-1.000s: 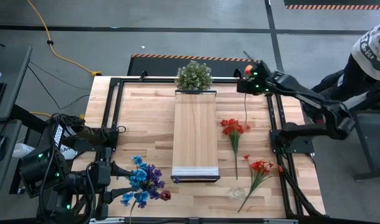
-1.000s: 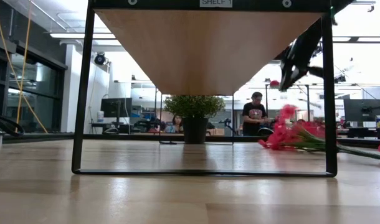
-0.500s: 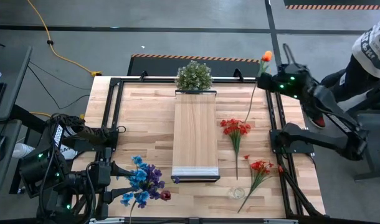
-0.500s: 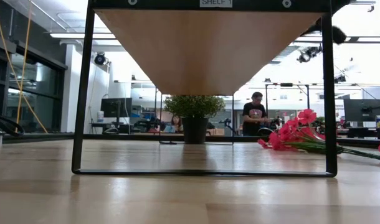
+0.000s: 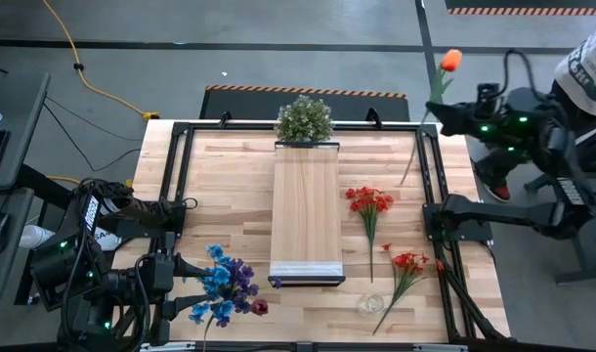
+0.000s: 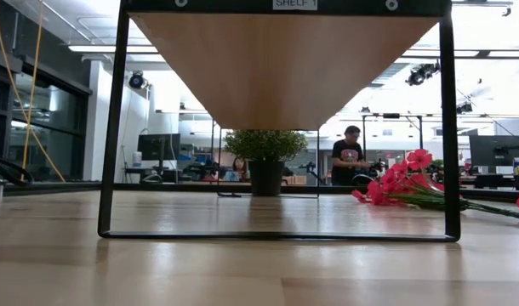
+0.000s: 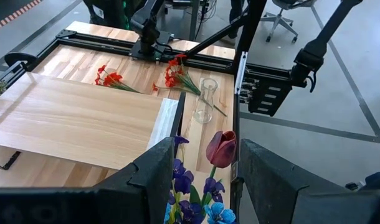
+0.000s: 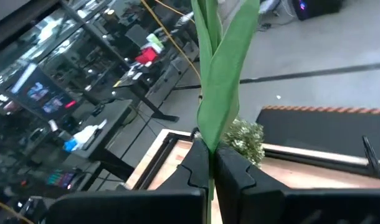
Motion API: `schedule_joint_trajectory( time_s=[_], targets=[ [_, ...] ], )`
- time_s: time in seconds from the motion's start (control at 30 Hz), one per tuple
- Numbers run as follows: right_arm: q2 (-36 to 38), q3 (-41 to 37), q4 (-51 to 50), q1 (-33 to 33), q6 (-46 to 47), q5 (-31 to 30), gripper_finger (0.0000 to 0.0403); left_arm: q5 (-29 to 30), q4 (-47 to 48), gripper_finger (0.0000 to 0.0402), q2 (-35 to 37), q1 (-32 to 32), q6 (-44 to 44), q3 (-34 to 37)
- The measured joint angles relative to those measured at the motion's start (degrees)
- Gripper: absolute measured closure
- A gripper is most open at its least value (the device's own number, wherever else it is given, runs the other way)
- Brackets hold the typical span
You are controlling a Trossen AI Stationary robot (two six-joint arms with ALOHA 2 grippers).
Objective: Pick and place flowers into a vace then onto a shelf
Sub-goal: Put the orange tulip into the right transparent vase
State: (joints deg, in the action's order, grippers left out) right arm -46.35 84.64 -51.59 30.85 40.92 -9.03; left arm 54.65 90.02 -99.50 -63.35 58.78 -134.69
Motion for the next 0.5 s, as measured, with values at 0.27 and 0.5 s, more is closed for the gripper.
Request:
schedule_joint_trajectory(
  time_s=[0.27, 0.5],
  targets=[
    [-1.7, 8.7, -3.6, -3.9, -2.5, 0.0, 0.0403, 0.0, 0.0, 0.0186, 0.0, 0.0, 0.0, 0.0],
    [-1.9, 9.5, -2.8, -7.1, -4.6, 4.4, 0.0403, 0.0, 0.0, 0.0186, 0.0, 0.0, 0.0, 0.0]
  ],
)
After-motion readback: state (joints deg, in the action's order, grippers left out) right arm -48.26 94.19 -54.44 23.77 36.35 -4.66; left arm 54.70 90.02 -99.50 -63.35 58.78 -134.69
